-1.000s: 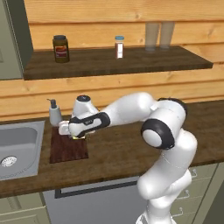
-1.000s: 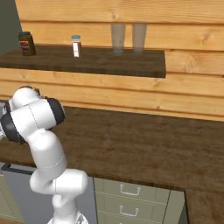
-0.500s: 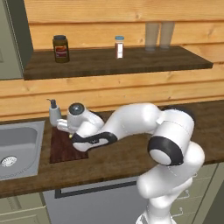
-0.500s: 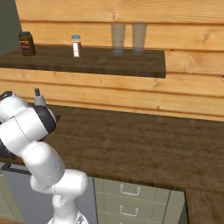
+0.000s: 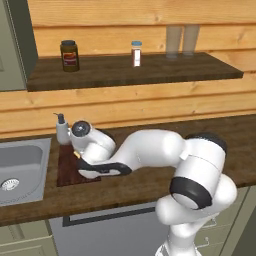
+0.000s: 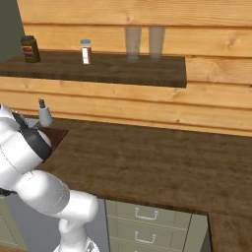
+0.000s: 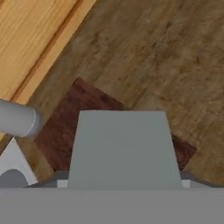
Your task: Pick up the sponge from the counter and clean the cutting board by briefly scrubbing or pressing down on the cutting board. Once finished, release the sponge.
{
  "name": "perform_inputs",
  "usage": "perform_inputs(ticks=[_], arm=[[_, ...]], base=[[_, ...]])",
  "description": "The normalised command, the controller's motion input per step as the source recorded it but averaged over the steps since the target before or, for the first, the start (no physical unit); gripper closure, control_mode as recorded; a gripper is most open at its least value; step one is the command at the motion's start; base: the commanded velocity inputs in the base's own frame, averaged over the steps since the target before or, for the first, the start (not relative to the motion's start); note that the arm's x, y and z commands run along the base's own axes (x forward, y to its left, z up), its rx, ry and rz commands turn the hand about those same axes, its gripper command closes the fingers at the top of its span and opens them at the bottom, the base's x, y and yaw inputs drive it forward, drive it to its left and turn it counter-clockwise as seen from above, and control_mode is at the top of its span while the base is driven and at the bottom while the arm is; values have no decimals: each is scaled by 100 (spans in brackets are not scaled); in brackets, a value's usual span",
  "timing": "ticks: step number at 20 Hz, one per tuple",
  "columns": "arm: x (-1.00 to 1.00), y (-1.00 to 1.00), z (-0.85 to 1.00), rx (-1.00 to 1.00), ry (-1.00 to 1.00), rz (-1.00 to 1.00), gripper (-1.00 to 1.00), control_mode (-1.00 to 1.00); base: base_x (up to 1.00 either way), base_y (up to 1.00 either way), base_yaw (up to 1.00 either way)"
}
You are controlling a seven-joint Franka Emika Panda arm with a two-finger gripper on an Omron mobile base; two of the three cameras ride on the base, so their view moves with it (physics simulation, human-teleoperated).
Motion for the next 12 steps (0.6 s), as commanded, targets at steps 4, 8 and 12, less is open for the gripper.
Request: perform_inputs(ticks=[4,8,12], arm=[[8,-6,36,33,39,-29,100,-100],[25,0,11,31,42,-18,100,-100],[10,-18,-48,2,-17,-4,100,-100]], base=[[0,0,0],[0,0,0],[0,0,0]])
